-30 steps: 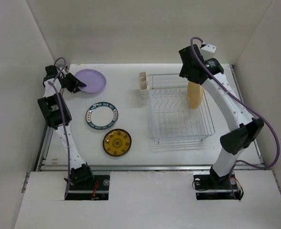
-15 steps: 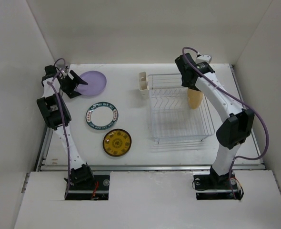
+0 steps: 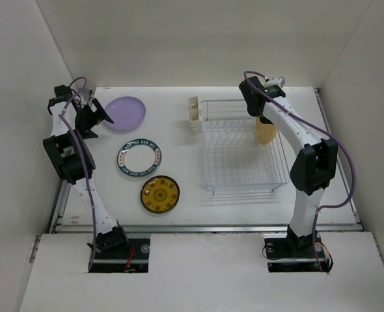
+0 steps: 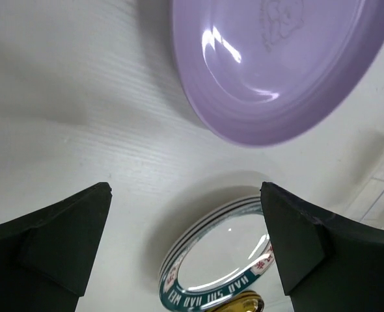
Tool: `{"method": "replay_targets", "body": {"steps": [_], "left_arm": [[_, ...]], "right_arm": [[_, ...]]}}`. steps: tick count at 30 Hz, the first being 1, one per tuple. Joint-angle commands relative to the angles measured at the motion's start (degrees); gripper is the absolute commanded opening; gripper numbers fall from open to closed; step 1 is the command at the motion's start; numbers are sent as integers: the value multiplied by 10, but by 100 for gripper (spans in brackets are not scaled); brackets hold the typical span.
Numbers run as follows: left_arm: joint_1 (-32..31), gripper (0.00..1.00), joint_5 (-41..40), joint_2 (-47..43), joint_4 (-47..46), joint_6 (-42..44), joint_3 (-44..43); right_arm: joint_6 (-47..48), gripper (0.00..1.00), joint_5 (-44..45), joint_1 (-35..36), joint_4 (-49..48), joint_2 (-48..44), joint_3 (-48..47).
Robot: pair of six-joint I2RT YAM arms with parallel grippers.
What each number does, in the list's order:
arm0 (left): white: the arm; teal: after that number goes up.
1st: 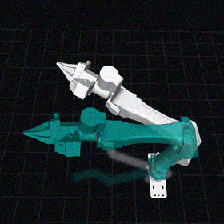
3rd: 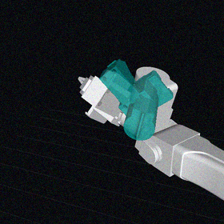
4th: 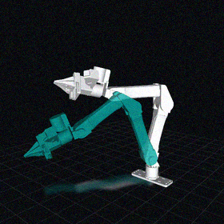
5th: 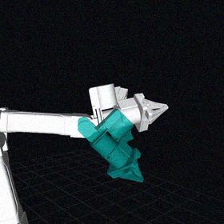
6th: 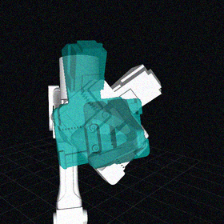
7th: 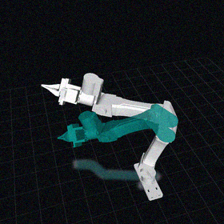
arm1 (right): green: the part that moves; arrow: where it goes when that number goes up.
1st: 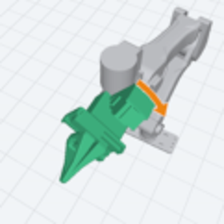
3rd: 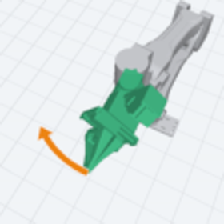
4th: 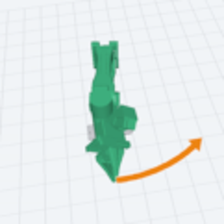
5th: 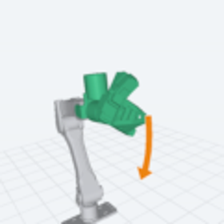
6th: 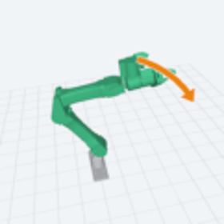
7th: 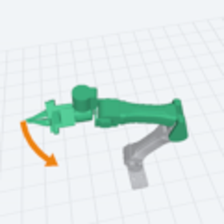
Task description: Unload the plates from the dish rack
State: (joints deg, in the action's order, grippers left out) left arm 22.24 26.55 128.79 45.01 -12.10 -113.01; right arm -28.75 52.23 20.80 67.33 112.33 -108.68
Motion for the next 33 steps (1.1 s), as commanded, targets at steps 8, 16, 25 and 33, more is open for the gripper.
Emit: {"method": "replay_targets", "body": {"steps": [8,16,25,33], "left_arm": [[-32,99,13,-197,17,77,84],[-118,99,165,-274,81,196,77],[-149,99,152,-275,100,201,77],[-149,99,147,-275,111,207,82]], "right_arm": [[-38,0,73,29,46,-98,-129],[-22,0,32,95,-9,-160,-186],[-92,0,7,49,-11,-156,-49],[-32,0,-65,10,-113,-136,11]]}}
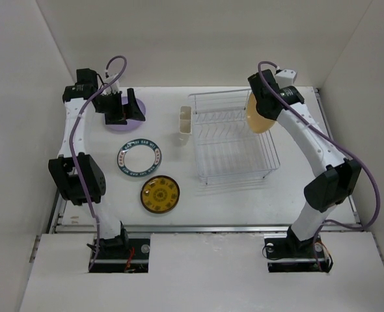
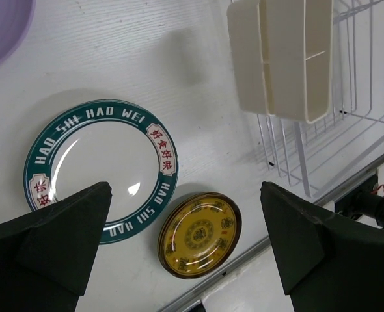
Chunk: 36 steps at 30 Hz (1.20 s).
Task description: Unload the plates from the dish rack
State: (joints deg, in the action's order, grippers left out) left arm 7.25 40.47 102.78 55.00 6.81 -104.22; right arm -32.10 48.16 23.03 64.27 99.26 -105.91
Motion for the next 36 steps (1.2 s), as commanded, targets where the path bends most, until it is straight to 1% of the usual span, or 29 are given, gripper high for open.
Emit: {"method": "replay_targets", "body": {"steps": [1,8,11,14,15,16,18,19,22,23,25,26,28,30,33,36], "left_arm": [[1,99,2,-14,12,24,-5],[1,99,2,-21,17,41,5],[1,99,14,-21,28,58,5],[-13,99,14,-15,42,80,-6],[-13,99,19,-15,55,97,-6],[-19,99,25,-15,62,108,-13],[-26,99,54,-15,82,126,-19],[-31,99,67,-15,88,142,-26],[-43,99,120,-21,112,162,-40],[-50,99,136,-21,117,168,-40],[-57,99,136,-27,117,174,-40],[-57,99,136,-27,111,174,-40],[-57,99,136,-27,100,168,-23],[-57,99,112,-21,79,156,-17],[-57,99,112,-14,79,151,-17],[-57,99,134,-9,71,145,-17]], "right_arm": [[1,0,-33,-21,-83,6,-17],[1,0,-54,-26,-88,20,-22],[1,0,-75,-26,-88,-6,-27],[7,0,-108,-26,-99,-30,-52],[16,0,-123,-11,-107,-37,-52],[26,0,-161,-3,-121,-45,-52],[57,0,-209,16,-173,-59,-44],[64,0,-267,34,-186,-59,-37],[76,0,-353,68,-214,-31,-46],[82,0,-406,76,-230,-12,-53],[82,0,-472,98,-274,3,-41],[82,0,-488,104,-274,3,-35],[82,0,-513,110,-310,9,-27],[76,0,-539,110,-333,16,-21],[69,0,-581,110,-361,22,-7],[63,0,-594,110,-361,28,-7]]}}
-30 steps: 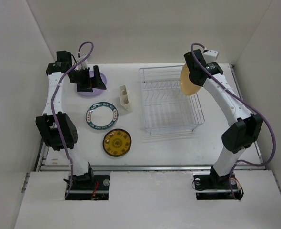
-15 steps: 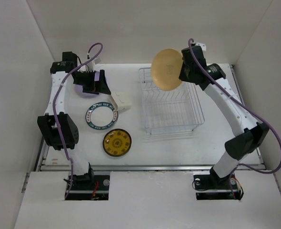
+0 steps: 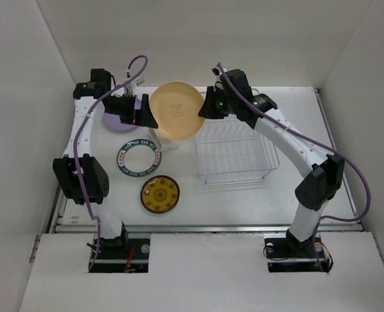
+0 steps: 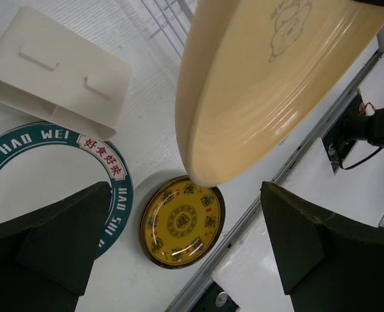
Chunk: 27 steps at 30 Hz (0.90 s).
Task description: Unload the plates from the dish rack
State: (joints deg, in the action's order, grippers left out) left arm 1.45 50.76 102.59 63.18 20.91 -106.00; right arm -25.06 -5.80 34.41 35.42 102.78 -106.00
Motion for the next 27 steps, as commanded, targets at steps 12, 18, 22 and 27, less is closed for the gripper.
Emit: {"method": "replay_targets", "body": {"steps": [12,18,22,27], "left_arm": [[1,0,4,-8,-53,-87,9],[19,0,-42,-26,-82,-141,9],[77,0,-47,-3,-102,-217,-6],[152,0,-13,50,-148,-296,-11]], "right_arm": [[-7,0,-115,18,-118,5,30],[-1,6,-53,29,-74,26,-20],[11,39,19,35,-3,58,-88],[11,61,82,40,23,79,-140]]}}
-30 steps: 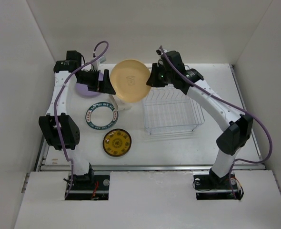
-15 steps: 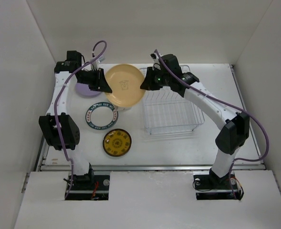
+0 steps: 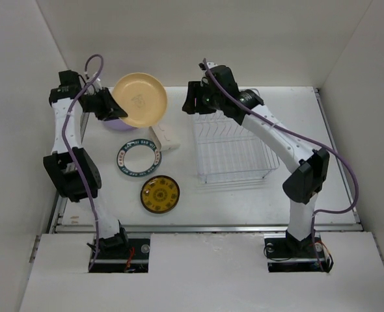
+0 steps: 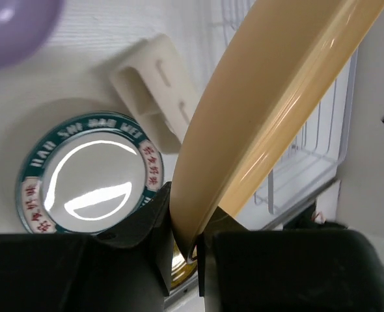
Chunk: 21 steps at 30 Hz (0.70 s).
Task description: Unload the plates from the dish rack
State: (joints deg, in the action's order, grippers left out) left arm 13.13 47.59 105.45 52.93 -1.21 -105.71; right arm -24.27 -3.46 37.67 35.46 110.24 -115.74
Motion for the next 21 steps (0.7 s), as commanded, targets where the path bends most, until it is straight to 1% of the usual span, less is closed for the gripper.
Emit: {"method": "replay_targets", "body": {"steps": [1,2,4,5,6,7,8,9,10,11,12,13,15,16,17,21], "left_arm": [[46,0,9,27,-77,-92,-14],[57,0,2,35,-91,-127,-9],[80,0,-25,63,-122,-152,-16],[81,0,-37,74,-122,-157,-24],[81,0,-52,85,-122,-157,-34],[81,0,-76,108,-122,-157,-54],[81,0,-84,117,-134,-166,-54],[81,0,-90,125,-142,-172,-61],[81,0,-97,139,-150,-183,-61],[86,0,-109,145,-173,-188,-61],[86,0,-117,145,-185,-188,-61],[86,0,-127,154,-195,-194,-61],[86,0,-140,169,-220,-194,-61],[86,0,-146,175,-226,-194,-61],[86,0,-146,189,-226,-194,-68],[86,0,-162,222,-226,-207,-80]], "right_arm": [[3,61,91,13,31,4,-48],[3,62,113,22,46,20,-66],[3,62,155,43,70,44,-97],[3,62,196,52,86,60,-145],[3,62,215,60,126,106,-176],[3,61,251,77,170,158,-244],[3,60,271,86,170,159,-244],[3,60,292,94,203,206,-304],[3,57,312,102,212,224,-325],[3,55,332,118,212,236,-335],[3,54,366,125,212,243,-328],[3,54,376,125,195,249,-317],[3,49,382,140,174,249,-295],[3,49,382,140,153,249,-277],[10,46,382,147,142,249,-272],[54,45,384,174,88,269,-259]]}}
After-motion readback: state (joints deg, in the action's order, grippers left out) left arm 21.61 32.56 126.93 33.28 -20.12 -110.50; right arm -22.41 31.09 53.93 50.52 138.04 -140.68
